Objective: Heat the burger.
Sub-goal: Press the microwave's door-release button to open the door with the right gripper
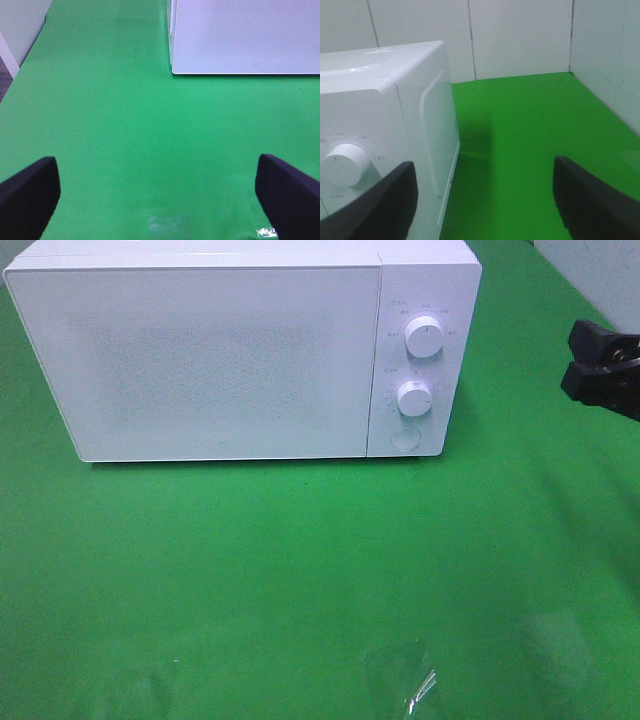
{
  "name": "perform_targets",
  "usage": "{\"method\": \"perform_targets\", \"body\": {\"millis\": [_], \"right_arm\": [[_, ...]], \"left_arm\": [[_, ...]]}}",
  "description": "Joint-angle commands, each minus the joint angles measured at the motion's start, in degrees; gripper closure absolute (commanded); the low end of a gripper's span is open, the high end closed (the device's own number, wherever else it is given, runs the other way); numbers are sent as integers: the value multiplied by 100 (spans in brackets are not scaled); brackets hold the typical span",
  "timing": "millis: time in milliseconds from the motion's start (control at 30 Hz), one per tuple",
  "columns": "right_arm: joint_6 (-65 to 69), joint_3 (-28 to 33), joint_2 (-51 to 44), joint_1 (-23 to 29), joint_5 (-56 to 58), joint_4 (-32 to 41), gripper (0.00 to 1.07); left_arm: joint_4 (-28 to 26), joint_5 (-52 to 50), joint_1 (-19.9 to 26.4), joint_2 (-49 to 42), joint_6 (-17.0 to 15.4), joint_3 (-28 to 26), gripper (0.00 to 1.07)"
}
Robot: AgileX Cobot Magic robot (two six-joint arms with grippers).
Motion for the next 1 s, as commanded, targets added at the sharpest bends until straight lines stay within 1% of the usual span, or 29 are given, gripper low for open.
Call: {"method": "perform_targets", "body": {"millis": [33, 67, 100, 133, 167, 200, 233, 267, 300, 333, 367, 400, 433, 500, 533, 567, 600, 633, 667, 700, 733, 800, 1000], "right_arm": [[-527, 80, 550, 625, -859, 985, 34], [-527, 80, 550, 625, -859, 985, 34], [-762, 80, 808, 963, -1071, 1289, 34], [-762, 80, 808, 963, -1071, 1289, 34], [-859, 74, 1037, 1283, -1295, 1524, 34], [-859, 74, 1037, 1283, -1295, 1524, 34], [-877, 74, 1255, 1639, -1558, 1748, 34], [-877, 74, 1364, 1811, -1696, 1851, 34], [-877, 74, 1364, 1811, -1696, 1851, 34], [-877, 74, 1553, 2120, -1908, 2057, 34], [-877, 74, 1553, 2120, -1908, 2057, 34], [-877, 63, 1725, 2424, -2034, 2280, 34], [-877, 63, 1725, 2424, -2034, 2280, 34], [-877, 57, 1988, 3008, -2275, 2773, 34], [-877, 57, 1988, 3008, -2275, 2773, 34], [-877, 17, 2063, 3168, -2303, 2945, 34], [-877, 17, 2063, 3168, -2303, 2945, 34], [-877, -69, 2149, 3340, -2298, 3151, 34], [-877, -69, 2149, 3340, -2298, 3151, 34], [-877, -195, 2223, 3501, -2298, 3369, 34], [-877, -195, 2223, 3501, -2298, 3369, 34], [-877, -447, 2361, 3673, -2298, 3535, 34], [-796, -636, 2435, 3673, -2143, 3535, 34]], "left_arm": [[-11, -92, 11, -17, 17, 29, 8], [-11, -92, 11, -17, 17, 29, 8], [-11, -92, 11, -17, 17, 29, 8], [-11, -92, 11, -17, 17, 29, 8], [-11, -92, 11, -17, 17, 29, 8], [-11, -92, 11, -17, 17, 29, 8], [-11, -92, 11, -17, 17, 29, 8], [-11, -92, 11, -17, 17, 29, 8], [-11, -92, 11, -17, 17, 29, 8], [-11, -92, 11, -17, 17, 29, 8], [-11, -92, 11, -17, 17, 29, 8], [-11, -92, 11, -17, 17, 29, 8], [-11, -92, 11, -17, 17, 29, 8], [-11, -92, 11, -17, 17, 29, 8], [-11, -92, 11, -17, 17, 29, 8], [-11, -92, 11, -17, 17, 29, 8], [-11, -92, 11, -17, 17, 29, 8], [-11, -92, 11, -17, 17, 29, 8], [-11, -92, 11, -17, 17, 29, 8], [-11, -92, 11, -17, 17, 29, 8], [-11, -92, 11, -17, 17, 29, 8], [-11, -92, 11, -17, 17, 29, 8], [-11, -92, 11, -17, 17, 29, 8]]}}
